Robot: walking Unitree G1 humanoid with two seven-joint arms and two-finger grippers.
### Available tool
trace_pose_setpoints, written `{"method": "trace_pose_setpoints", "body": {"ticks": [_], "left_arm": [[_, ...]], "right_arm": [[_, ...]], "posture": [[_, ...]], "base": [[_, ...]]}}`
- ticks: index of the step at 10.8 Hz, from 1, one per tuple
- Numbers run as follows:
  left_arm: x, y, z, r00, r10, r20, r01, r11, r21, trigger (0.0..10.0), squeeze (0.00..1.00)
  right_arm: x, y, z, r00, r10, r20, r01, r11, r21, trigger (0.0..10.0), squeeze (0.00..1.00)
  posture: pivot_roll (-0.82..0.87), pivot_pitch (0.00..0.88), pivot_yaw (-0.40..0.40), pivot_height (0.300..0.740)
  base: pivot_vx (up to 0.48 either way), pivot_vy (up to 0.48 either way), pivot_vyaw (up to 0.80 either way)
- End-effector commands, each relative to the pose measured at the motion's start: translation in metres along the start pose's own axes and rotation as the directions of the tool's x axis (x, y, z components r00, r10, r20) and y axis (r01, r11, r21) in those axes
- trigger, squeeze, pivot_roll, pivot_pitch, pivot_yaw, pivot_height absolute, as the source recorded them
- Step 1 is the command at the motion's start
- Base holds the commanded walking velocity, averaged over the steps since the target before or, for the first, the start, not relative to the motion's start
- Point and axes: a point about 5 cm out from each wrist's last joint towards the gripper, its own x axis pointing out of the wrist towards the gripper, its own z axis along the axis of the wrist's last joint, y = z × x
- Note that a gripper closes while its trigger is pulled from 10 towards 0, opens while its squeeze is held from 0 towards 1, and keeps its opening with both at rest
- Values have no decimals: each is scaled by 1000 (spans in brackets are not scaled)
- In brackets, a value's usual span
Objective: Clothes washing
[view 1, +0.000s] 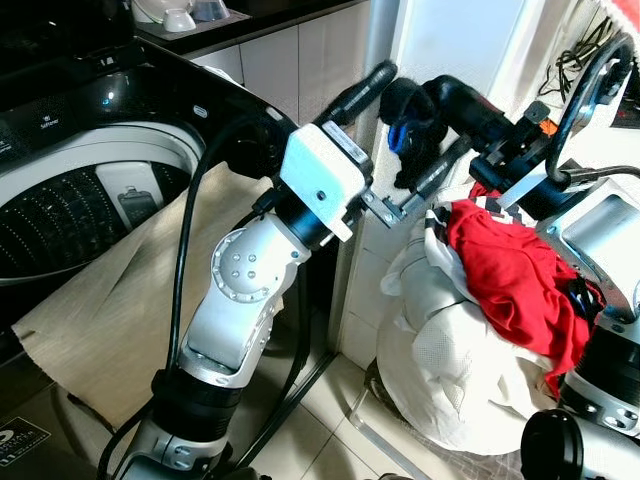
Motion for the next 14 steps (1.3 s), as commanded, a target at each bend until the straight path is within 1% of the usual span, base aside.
{"method": "trace_pose_setpoints", "body": {"ticks": [1, 3, 5, 6, 7, 8, 9, 10, 14], "left_arm": [[0, -2, -4, 999, -12, -32, 12, 1000, 3, 10000, 1000], [1, 1, -12, 997, -8, -74, 11, 999, 30, 10000, 1000], [3, 3, -10, 998, -3, -61, 6, 999, 35, 10000, 1000], [4, 4, -9, 999, -4, -49, 5, 1000, 19, 5176, 1000], [3, 2, -9, 998, -29, -51, 29, 1000, -3, 0, 1000], [3, 2, -10, 998, -25, -57, 25, 1000, -8, 0, 322], [2, 2, -10, 998, -22, -56, 21, 1000, -20, 0, 0], [2, 2, -10, 998, -24, -54, 23, 999, -26, 0, 0], [2, 3, -9, 999, -25, -48, 23, 999, -33, 0, 0]], "right_arm": [[0, 5, 1, 1000, 20, 3, -20, 1000, -5, 0, 0], [1, 7, 0, 999, 33, -1, -33, 999, -2, 0, 0], [1, 8, -2, 999, 38, -10, -38, 999, -6, 0, 0], [2, 8, -2, 999, 36, -12, -36, 999, -5, 0, 0], [2, 8, -3, 999, 37, -13, -37, 999, -5, 0, 0], [2, 9, -3, 999, 37, -11, -37, 999, -4, 0, 0], [2, 8, -4, 999, 36, -15, -36, 999, -10, 0, 0], [1, 9, -5, 999, 33, -24, -34, 999, -22, 0, 0], [2, 9, -6, 999, 37, -30, -38, 999, -27, 0, 0]], "posture": [[-123, 0, -25, 740], [-122, 0, -21, 740], [-123, 0, -21, 740], [-122, 0, -19, 740], [-121, 0, -16, 740], [-122, 0, -15, 740], [-121, 0, -14, 740], [-122, 0, -13, 740], [-120, 0, -12, 740]], "base": [[0, 0, 0], [0, 0, 0], [0, 0, 0], [0, 0, 0], [0, 0, 0], [0, 0, 0], [0, 0, 0], [0, 0, 0], [0, 0, 0]]}}
